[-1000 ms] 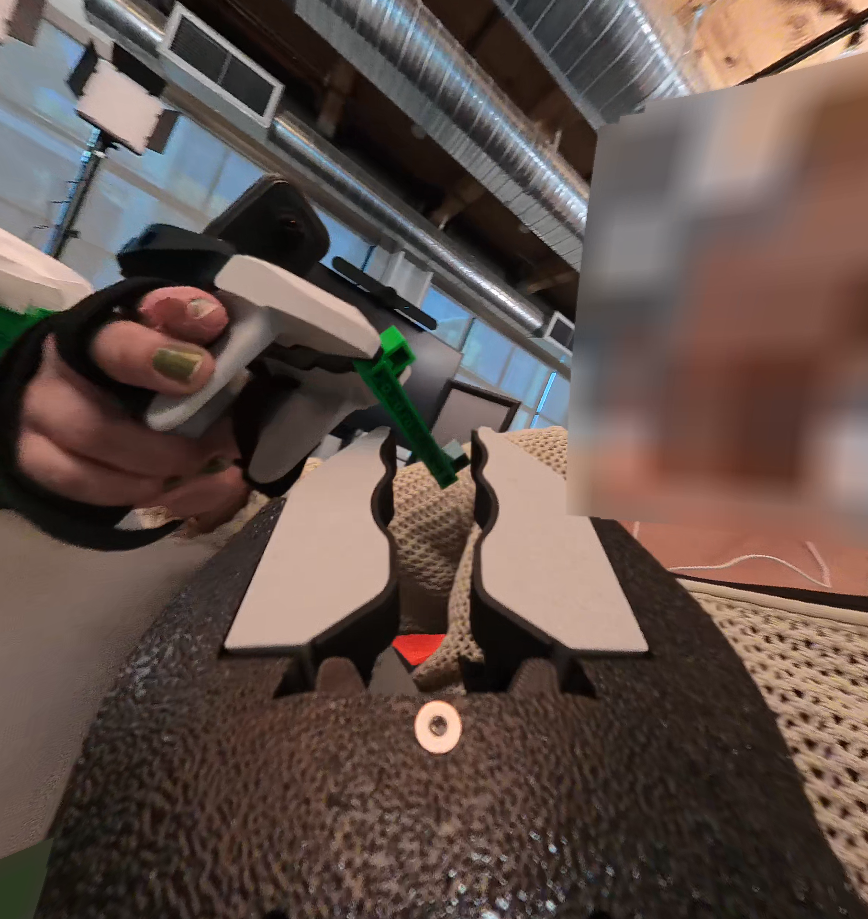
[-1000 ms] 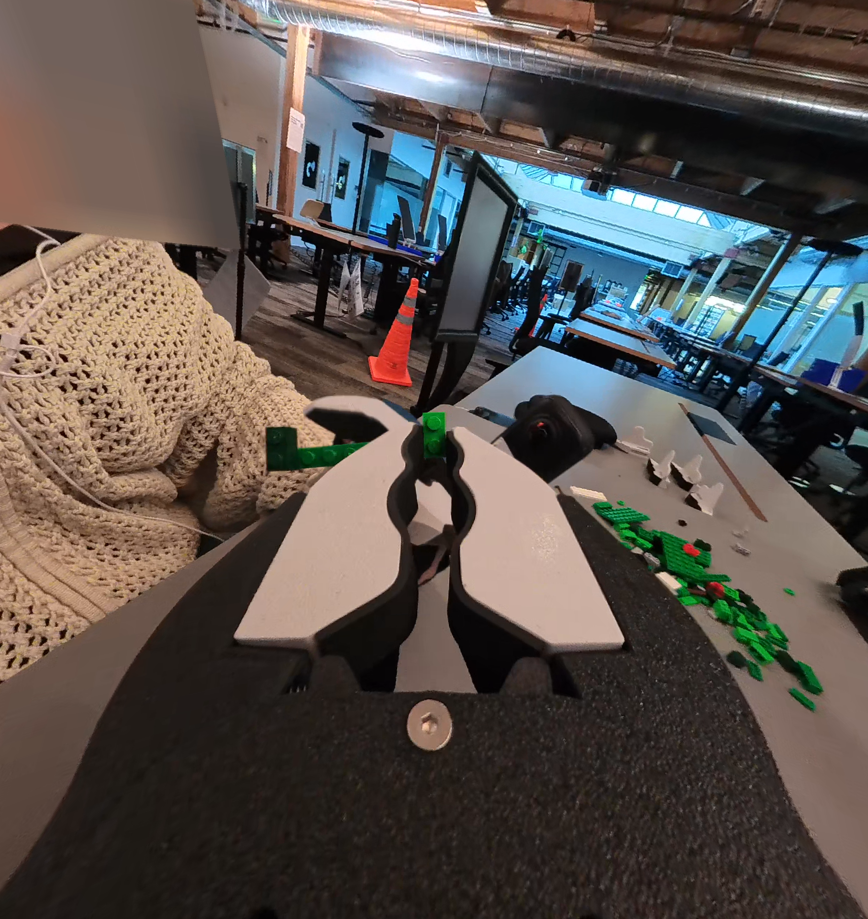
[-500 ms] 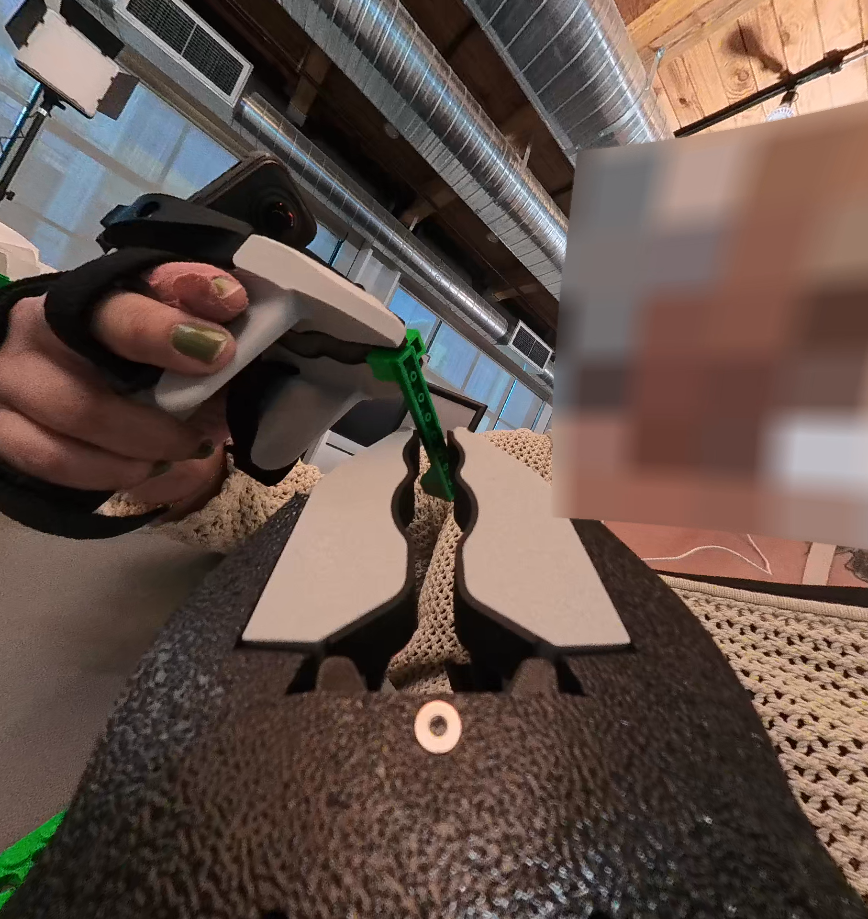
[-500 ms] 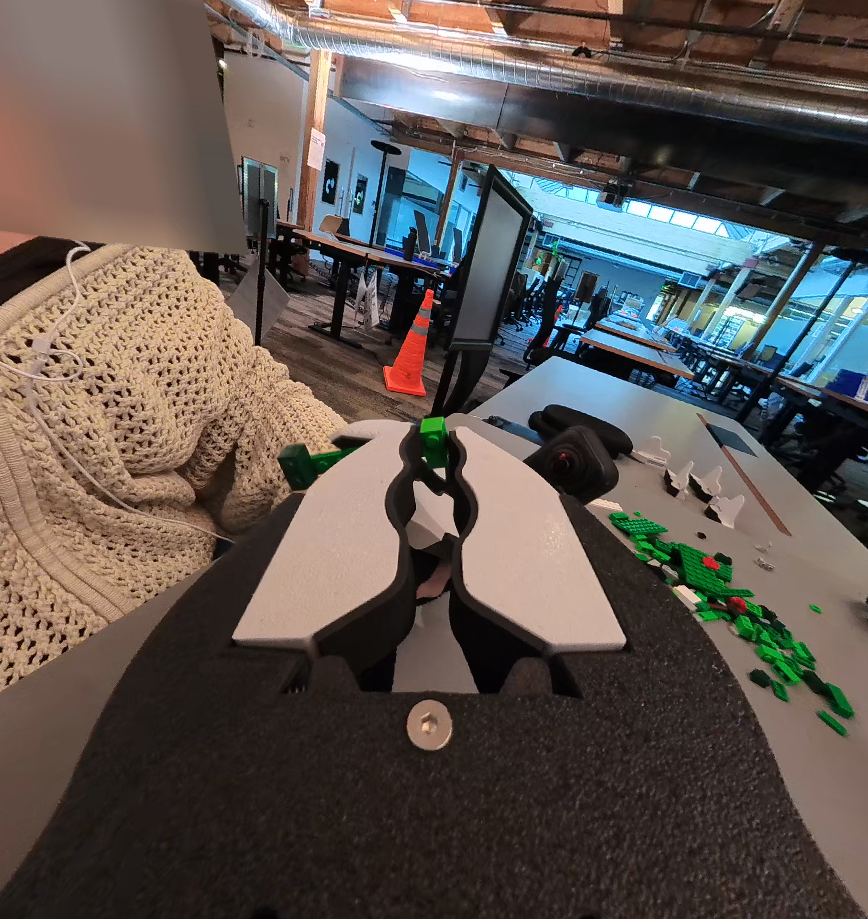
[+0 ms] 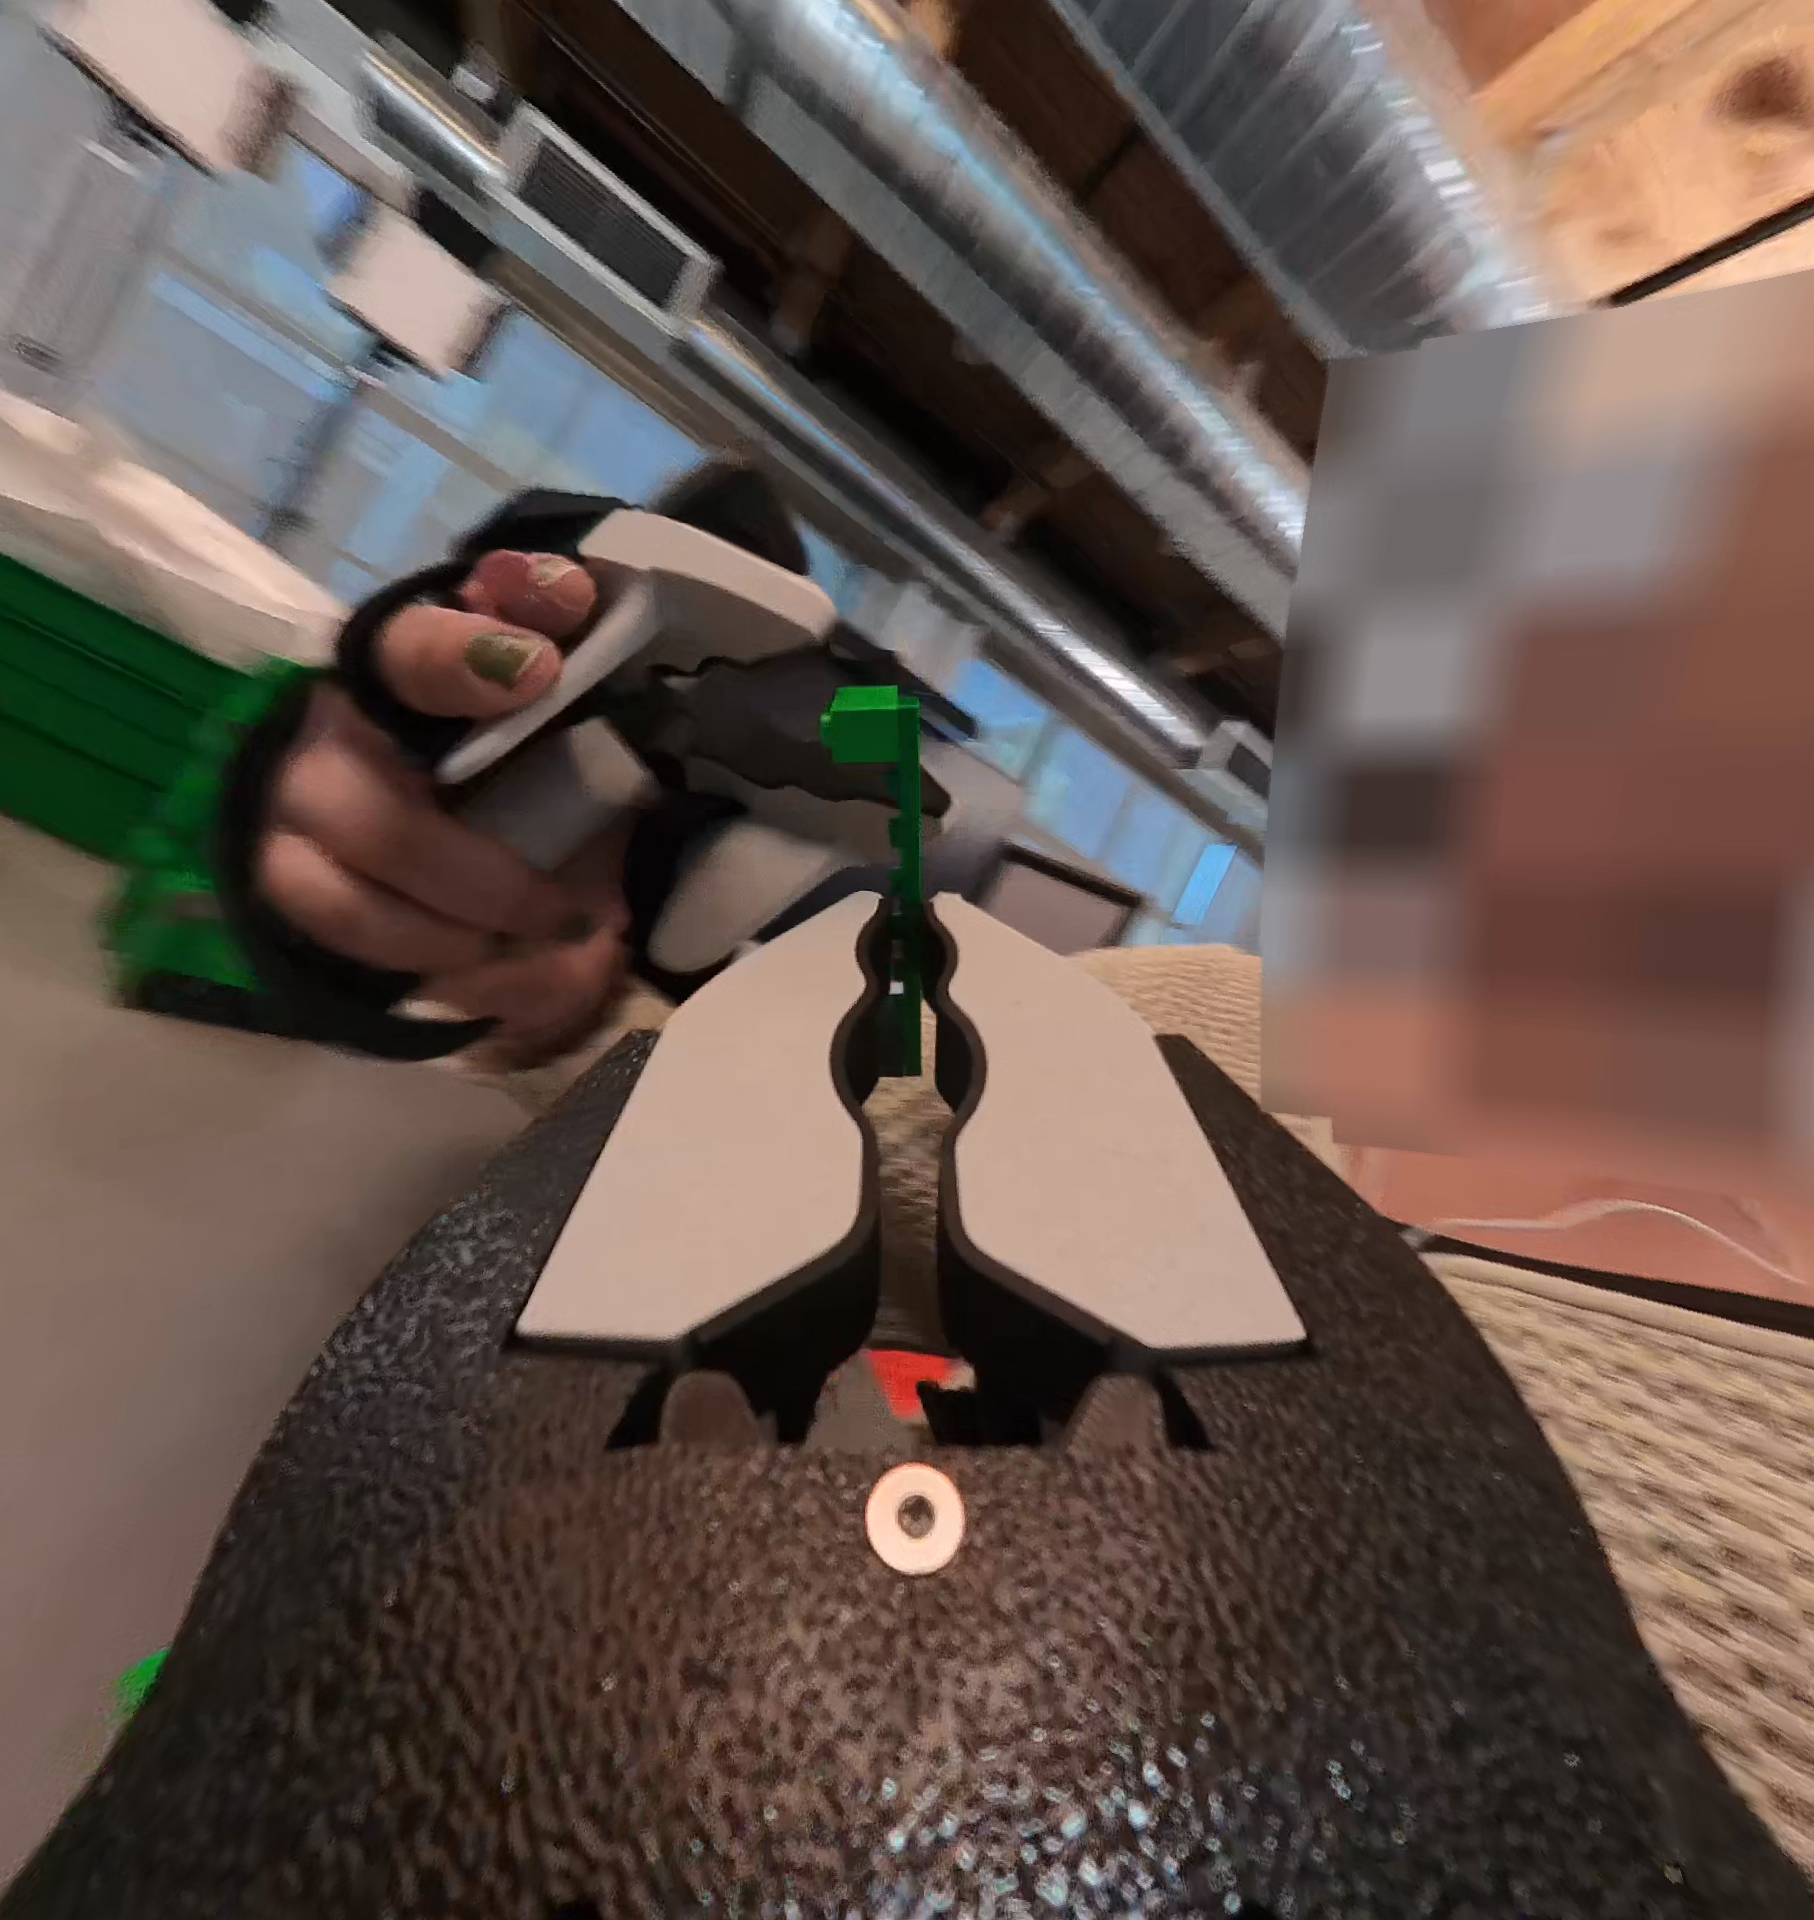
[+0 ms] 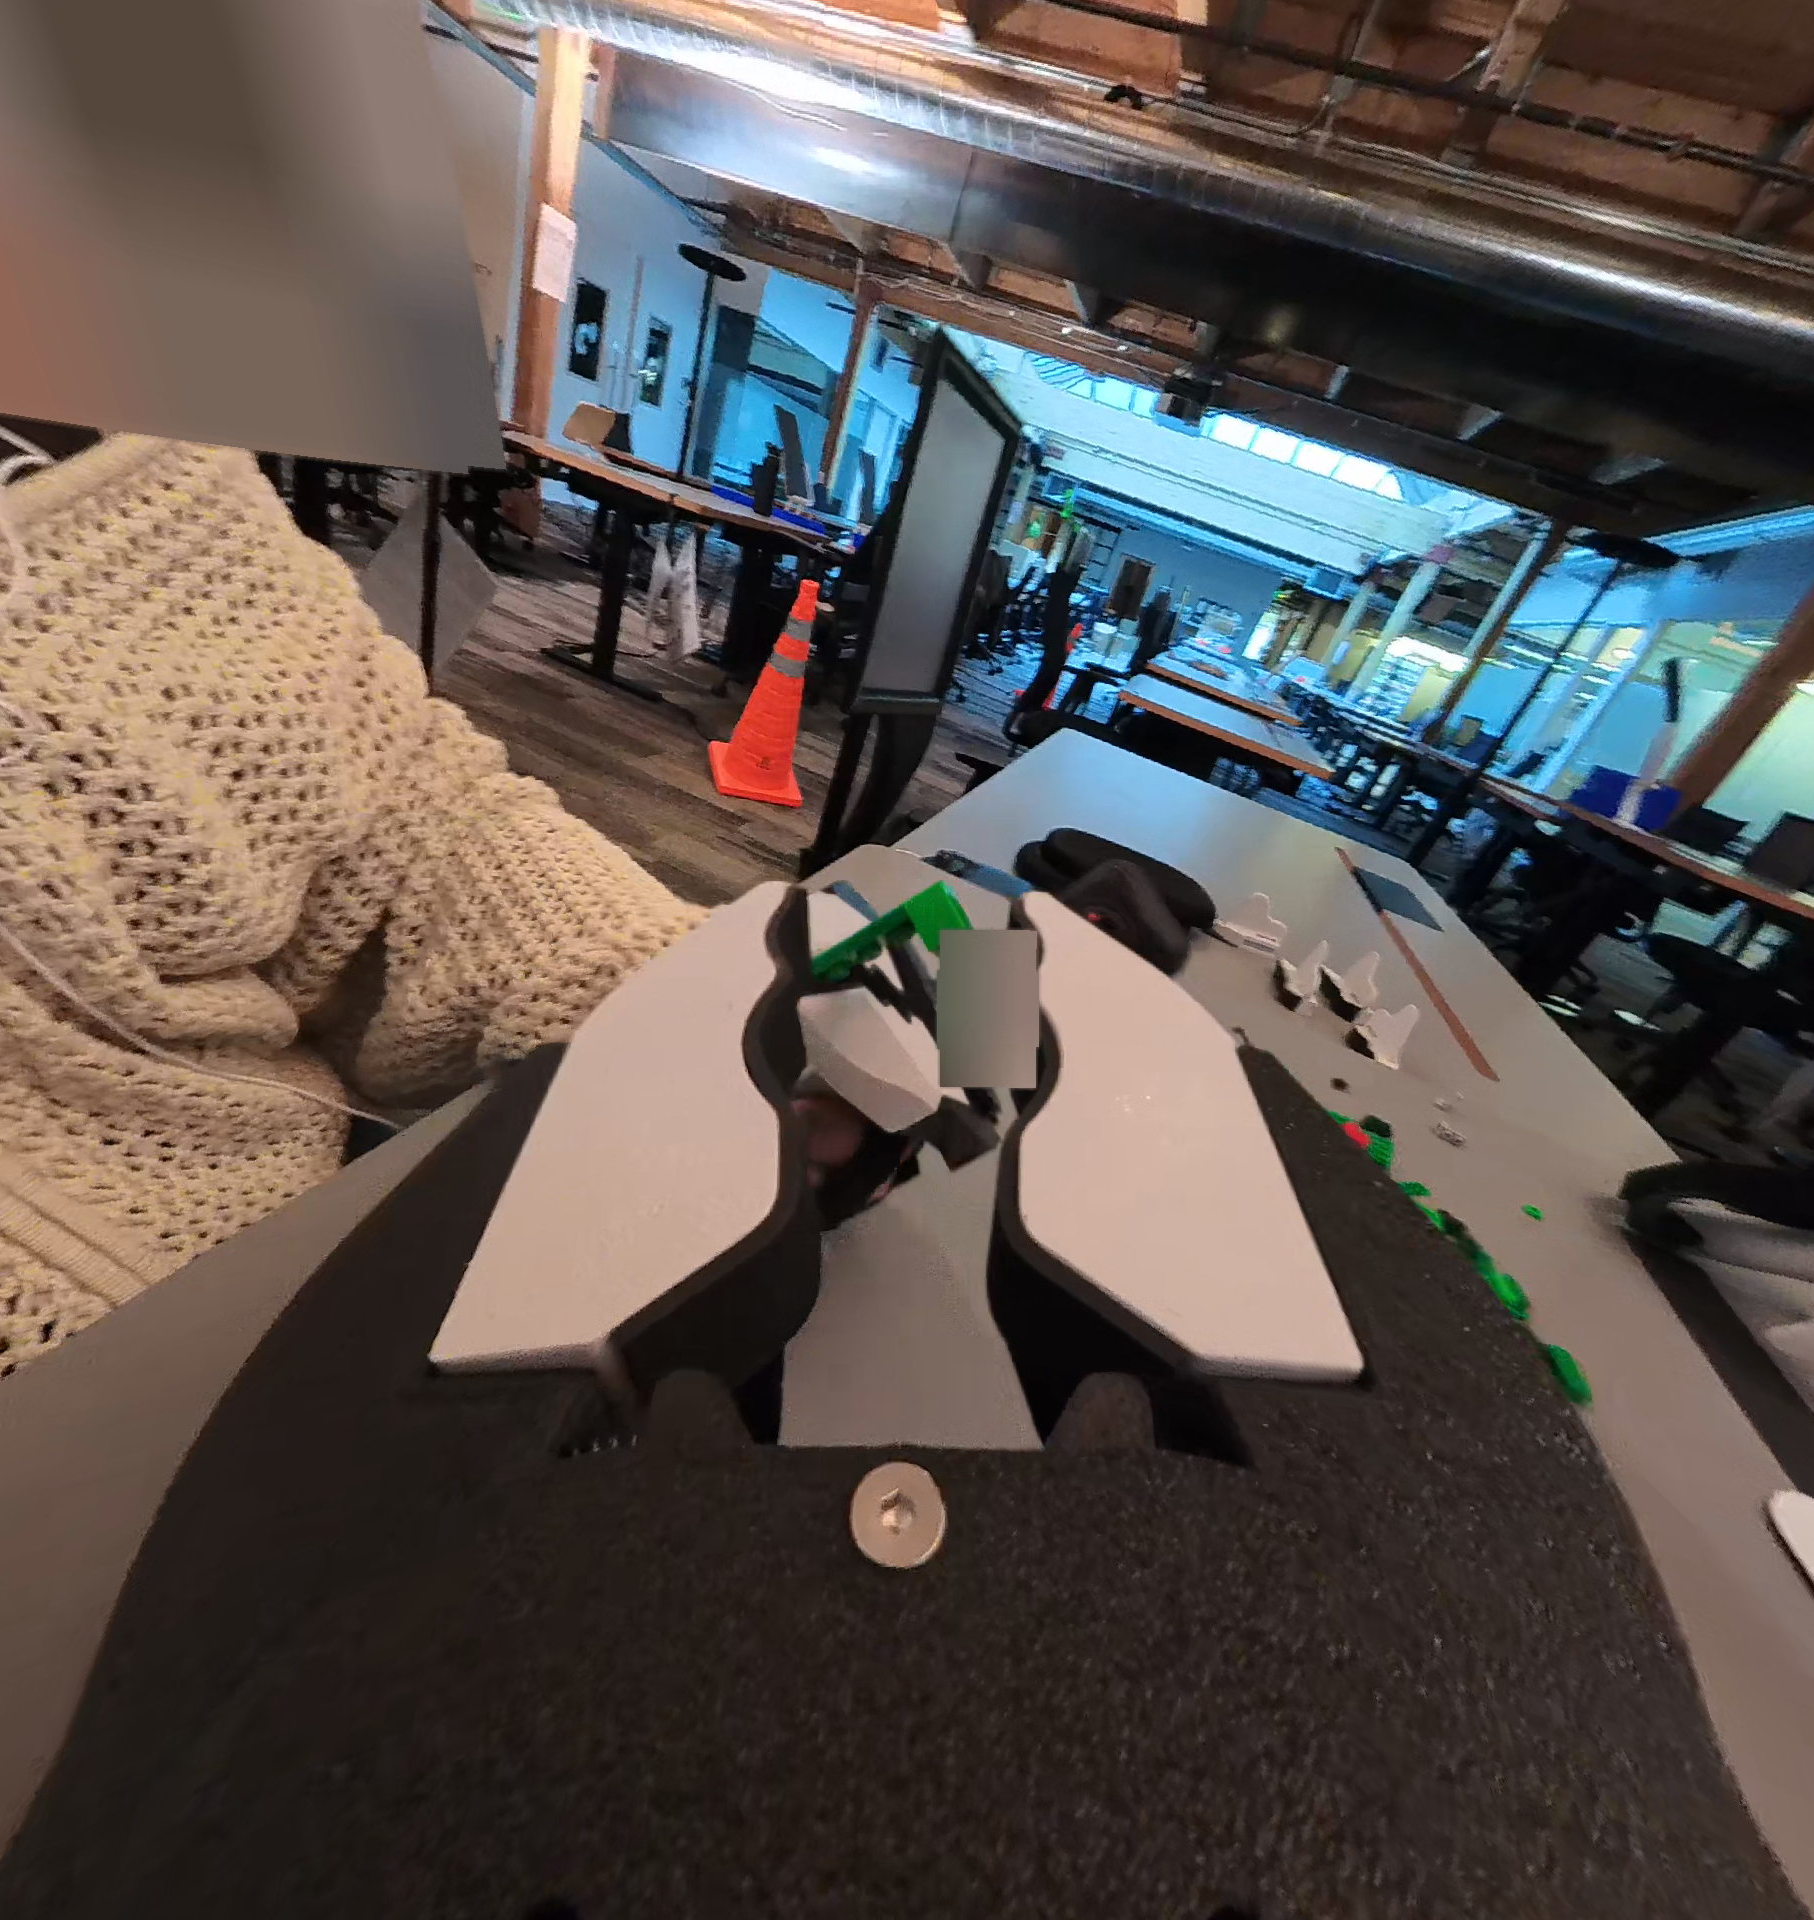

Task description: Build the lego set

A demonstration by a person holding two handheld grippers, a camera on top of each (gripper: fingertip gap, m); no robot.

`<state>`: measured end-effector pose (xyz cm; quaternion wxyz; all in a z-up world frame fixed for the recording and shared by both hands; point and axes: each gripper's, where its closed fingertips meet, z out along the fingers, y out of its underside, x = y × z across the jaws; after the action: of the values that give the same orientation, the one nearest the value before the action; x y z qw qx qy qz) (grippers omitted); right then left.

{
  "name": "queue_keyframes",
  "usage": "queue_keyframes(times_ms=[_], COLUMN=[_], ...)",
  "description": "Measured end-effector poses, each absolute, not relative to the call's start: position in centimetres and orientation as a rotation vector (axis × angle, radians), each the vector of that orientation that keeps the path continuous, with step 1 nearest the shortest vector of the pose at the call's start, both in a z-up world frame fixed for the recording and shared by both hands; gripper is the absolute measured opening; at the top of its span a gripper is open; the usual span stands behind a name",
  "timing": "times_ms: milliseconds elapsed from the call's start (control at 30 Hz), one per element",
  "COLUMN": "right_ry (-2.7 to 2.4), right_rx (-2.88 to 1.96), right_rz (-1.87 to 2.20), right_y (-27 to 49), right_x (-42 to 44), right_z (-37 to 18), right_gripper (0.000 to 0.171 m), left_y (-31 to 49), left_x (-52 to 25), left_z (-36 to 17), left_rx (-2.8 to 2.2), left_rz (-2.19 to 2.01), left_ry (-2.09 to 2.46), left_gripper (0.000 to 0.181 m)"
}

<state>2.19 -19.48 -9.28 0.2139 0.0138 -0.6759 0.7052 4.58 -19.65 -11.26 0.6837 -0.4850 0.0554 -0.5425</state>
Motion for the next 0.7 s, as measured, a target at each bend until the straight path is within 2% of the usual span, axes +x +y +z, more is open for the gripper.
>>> queue_keyframes(times_ms=[100, 200, 333, 433, 567, 700], right_ry=[-1.815, -1.745, -1.755, -1.800, -1.760, -1.675], right_rx=[-0.046, -0.176, -0.355, -0.402, -0.469, -0.455], right_rz=[1.929, 1.873, 1.721, 1.632, 1.682, 1.559], right_y=[-18.1, -16.6, -15.1, -15.1, -15.5, -14.9], right_x=[1.0, -0.5, -2.0, -2.2, -1.7, -1.8], right_z=[-9.1, -9.9, -13.8, -15.9, -16.1, -15.8], right_gripper=[0.046, 0.045, 0.039, 0.038, 0.037, 0.039], left_y=[-19.2, -18.8, -18.5, -18.5, -18.6, -18.4], left_x=[2.3, -0.5, -3.0, -3.8, -4.0, -3.5], left_z=[-11.4, -12.2, -13.5, -13.9, -14.0, -14.2], left_rx=[-1.118, -1.178, -1.263, -1.283, -1.288, -1.305], left_rz=[-1.003, -0.745, -0.493, -0.449, -0.447, -0.512], left_ry=[0.044, -0.057, -0.147, -0.180, -0.189, -0.182], left_gripper=[0.004, 0.004, 0.004, 0.003, 0.004, 0.004])
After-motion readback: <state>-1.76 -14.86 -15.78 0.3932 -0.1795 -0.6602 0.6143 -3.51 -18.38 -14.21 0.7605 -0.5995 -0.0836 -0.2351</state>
